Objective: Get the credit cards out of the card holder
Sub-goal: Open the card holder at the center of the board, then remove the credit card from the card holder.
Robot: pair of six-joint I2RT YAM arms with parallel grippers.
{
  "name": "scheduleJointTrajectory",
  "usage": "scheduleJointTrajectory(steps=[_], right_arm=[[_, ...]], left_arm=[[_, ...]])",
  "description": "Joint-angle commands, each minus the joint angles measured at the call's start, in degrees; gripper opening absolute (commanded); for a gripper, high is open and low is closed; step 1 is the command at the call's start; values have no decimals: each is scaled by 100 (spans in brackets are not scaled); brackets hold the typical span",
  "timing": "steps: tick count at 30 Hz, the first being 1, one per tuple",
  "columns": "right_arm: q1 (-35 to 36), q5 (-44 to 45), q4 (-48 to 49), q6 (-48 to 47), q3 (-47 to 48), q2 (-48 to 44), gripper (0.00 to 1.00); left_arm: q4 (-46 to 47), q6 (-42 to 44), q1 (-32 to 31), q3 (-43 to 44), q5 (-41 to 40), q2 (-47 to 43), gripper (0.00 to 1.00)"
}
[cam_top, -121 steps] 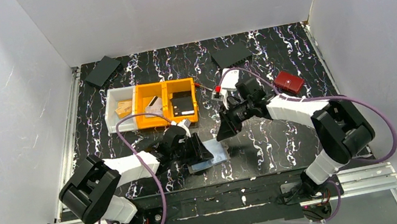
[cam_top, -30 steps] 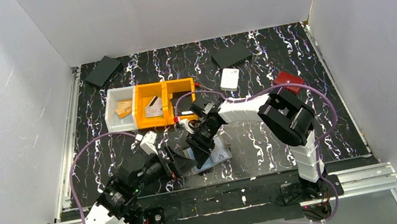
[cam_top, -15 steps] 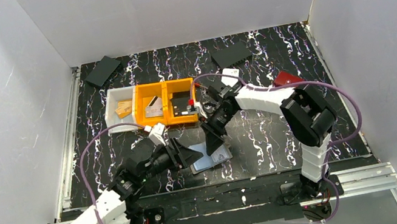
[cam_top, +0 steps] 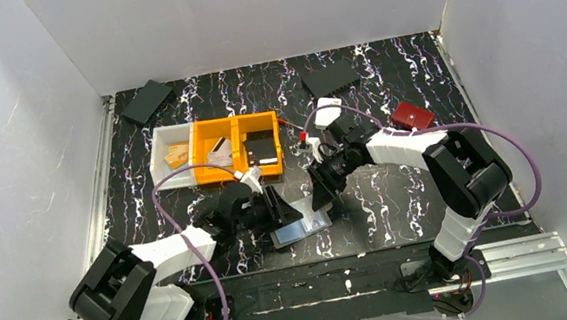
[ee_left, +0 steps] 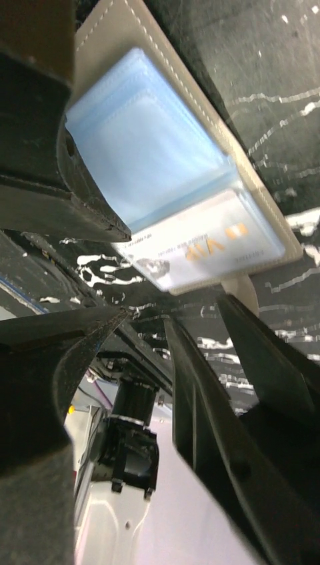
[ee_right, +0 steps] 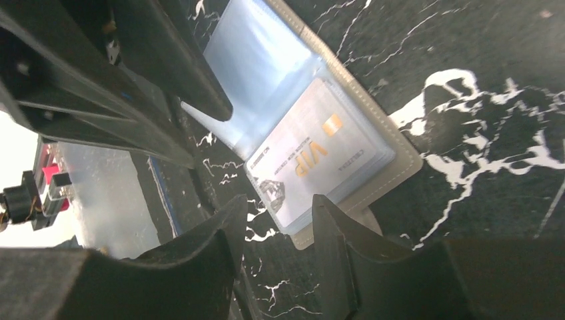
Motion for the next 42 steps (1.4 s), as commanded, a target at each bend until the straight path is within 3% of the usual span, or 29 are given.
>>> scheduleJointTrajectory(steps=[1,11,25,35,42], right_arm=[[-92,121,598,469,-15,0,49],[-104,-111,763,821,-77,364,49],[-103,388,611,690,-49,451,47],[-103,-526,838,955,-102,589,45],[-103,-536,955,1159,-135,701,45]], left_arm=[[131,-24,9,72,-172,345,39],[301,-43,7,7,-186,848,39],[564,-105,10,-209,-238,1146,38],[764,-180,17,-274,-178,1298,37],[897,-250,15,-337,-124,1363,38]])
